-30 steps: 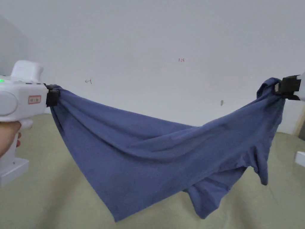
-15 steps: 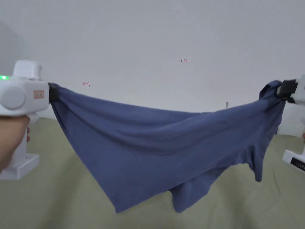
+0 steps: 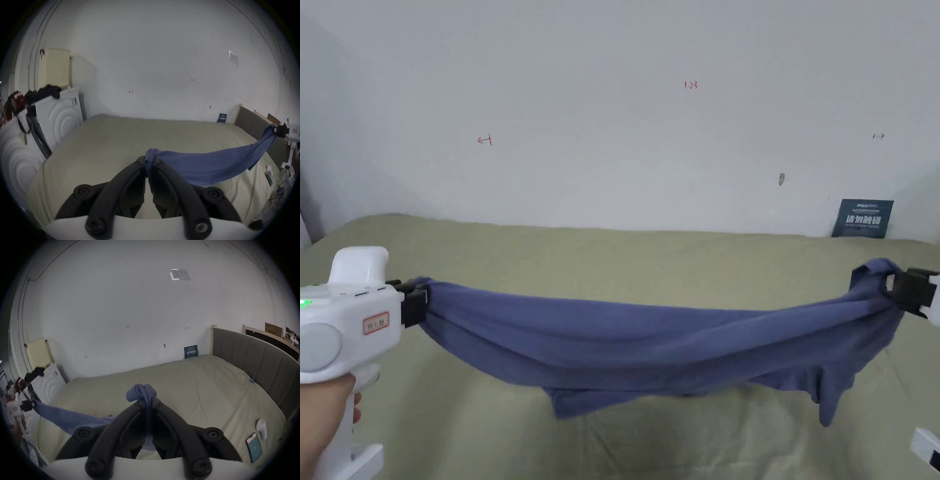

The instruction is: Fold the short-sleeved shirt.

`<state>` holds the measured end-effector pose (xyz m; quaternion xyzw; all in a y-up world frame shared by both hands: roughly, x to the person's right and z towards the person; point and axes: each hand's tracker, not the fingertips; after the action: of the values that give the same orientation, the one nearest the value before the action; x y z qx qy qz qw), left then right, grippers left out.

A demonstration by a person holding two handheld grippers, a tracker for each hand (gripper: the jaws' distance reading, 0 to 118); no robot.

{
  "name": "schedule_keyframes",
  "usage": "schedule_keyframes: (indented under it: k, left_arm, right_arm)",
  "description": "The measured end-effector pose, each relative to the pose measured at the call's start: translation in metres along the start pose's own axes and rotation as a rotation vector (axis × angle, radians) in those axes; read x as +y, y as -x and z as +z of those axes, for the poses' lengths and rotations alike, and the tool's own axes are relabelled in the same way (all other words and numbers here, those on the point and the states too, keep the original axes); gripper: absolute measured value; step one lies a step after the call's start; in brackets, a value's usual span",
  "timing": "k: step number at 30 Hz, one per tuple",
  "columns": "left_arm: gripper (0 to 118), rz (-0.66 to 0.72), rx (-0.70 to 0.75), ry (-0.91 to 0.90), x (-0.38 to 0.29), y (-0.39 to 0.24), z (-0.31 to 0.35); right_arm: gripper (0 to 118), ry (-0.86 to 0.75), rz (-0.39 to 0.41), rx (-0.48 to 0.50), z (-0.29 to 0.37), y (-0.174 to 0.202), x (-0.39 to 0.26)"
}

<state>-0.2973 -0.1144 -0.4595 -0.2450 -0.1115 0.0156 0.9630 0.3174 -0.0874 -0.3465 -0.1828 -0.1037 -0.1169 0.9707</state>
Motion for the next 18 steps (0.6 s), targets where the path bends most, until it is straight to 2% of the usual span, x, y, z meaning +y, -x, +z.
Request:
schedule_keyframes:
  k: [6, 9, 12, 14, 15, 16, 17, 18]
  left_arm:
    - [6, 0.002, -0.036, 0.188, -0.101, 0.014, 0.067]
    - [6, -0.021, 0.017, 0.316, -0.163, 0.016, 0.083]
    - [6, -0.033, 0.051, 0.424, -0.209, 0.016, 0.086]
    - [7, 0.008, 0.09, 0.447, -0.226, 0.018, 0.083]
    - [11, 0.055, 0.088, 0.426, -0.228, 0.02, 0.083]
    - [25, 0.081, 0.095, 0.397, -0.228, 0.02, 0.085]
    - [57, 0.077, 0.113, 0.366, -0.225, 0.017, 0.087]
    - [100, 0.031, 0.148, 0.324, -0.217, 0.011, 0.092]
  right_arm:
    - [8, 0.172, 0.092, -0.013, 0.066, -0.021, -0.11]
    - [8, 0.29, 0.13, -0.028, 0.083, -0.03, -0.179]
    - [8, 0.382, 0.11, -0.046, 0.084, -0.045, -0.242]
    - [8, 0.413, 0.094, -0.065, 0.084, -0.049, -0.268]
    - [10, 0.408, 0.094, -0.062, 0.083, -0.051, -0.276]
    - [22, 0.405, 0.112, -0.061, 0.081, -0.052, -0.28]
    - [53, 0.398, 0.156, -0.075, 0.08, -0.051, -0.28]
    - [103, 0.391, 0.194, -0.091, 0.084, -0.046, -0.275]
